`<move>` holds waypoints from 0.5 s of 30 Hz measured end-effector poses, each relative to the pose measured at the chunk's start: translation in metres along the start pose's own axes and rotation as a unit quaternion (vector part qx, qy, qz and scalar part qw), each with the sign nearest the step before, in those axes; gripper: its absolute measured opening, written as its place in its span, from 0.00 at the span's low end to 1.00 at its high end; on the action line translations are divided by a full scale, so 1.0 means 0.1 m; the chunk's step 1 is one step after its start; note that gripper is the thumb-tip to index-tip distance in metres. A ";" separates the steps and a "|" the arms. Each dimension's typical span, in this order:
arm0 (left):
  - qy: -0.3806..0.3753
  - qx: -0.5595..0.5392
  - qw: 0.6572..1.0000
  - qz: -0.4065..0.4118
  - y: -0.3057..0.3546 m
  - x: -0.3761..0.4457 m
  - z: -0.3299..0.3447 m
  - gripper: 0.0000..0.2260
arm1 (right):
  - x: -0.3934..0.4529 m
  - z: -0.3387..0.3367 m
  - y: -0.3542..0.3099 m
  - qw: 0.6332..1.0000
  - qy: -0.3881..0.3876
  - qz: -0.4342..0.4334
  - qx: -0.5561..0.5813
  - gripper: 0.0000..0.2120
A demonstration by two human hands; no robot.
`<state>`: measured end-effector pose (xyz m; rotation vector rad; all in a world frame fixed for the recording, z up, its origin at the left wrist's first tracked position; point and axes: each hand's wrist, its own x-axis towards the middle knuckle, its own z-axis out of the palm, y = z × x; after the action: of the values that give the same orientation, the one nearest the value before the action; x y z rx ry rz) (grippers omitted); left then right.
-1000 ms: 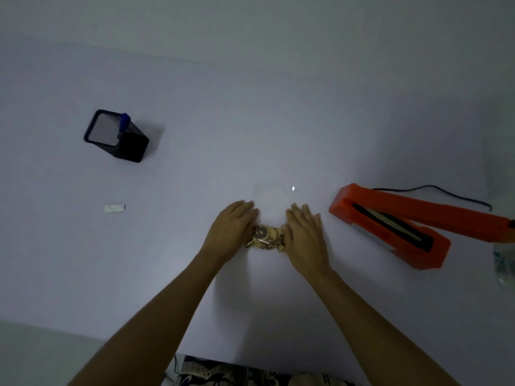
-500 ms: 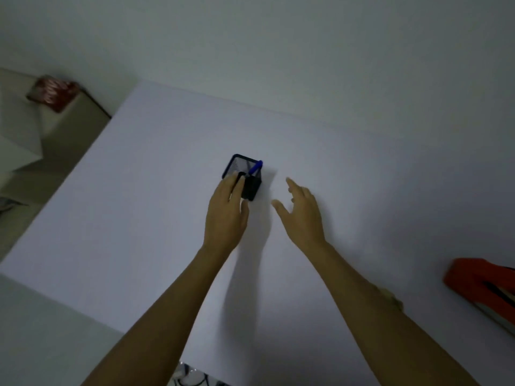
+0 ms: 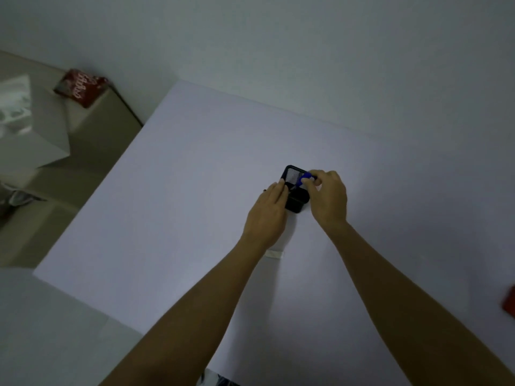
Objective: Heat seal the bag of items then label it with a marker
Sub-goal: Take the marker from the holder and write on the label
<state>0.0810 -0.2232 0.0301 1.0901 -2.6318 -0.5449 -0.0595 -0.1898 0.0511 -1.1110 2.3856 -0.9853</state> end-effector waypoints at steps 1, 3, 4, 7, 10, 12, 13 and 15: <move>-0.001 -0.006 1.000 0.001 -0.01 0.01 -0.02 0.22 | -0.01 0.00 -0.05 1.000 -0.002 -0.007 0.009 0.11; -0.001 -0.018 1.000 -0.005 -0.03 0.05 -0.09 0.22 | -0.02 -0.05 -0.19 0.999 0.005 -0.016 0.028 0.09; -0.002 -0.023 1.000 -0.015 -0.05 0.07 -0.15 0.22 | -0.02 -0.10 -0.27 0.999 0.020 -0.017 0.039 0.09; 0.021 -0.048 0.999 -0.011 -0.11 0.17 -0.43 0.21 | -0.01 -0.38 -0.53 0.994 0.082 -0.010 0.076 0.11; 0.026 -0.092 0.995 0.028 -0.03 0.26 -0.82 0.18 | -0.03 -0.73 -0.76 0.979 0.134 0.025 0.150 0.11; 0.024 -0.114 0.992 0.047 0.07 0.32 -1.06 0.16 | -0.05 -0.92 -0.91 0.964 0.152 0.055 0.212 0.10; 0.028 -0.118 0.991 0.051 0.12 0.35 -1.16 0.14 | -0.06 -0.98 -0.98 0.956 0.157 0.066 0.240 0.09; 0.049 -0.130 0.989 0.056 0.21 0.40 -1.34 0.11 | -0.07 -1.08 -1.11 0.938 0.167 0.084 0.293 0.08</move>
<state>0.0876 -0.2715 0.1631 0.8623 -2.4351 -0.7631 -0.0538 -0.1866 0.2059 -0.5402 2.1291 -1.7755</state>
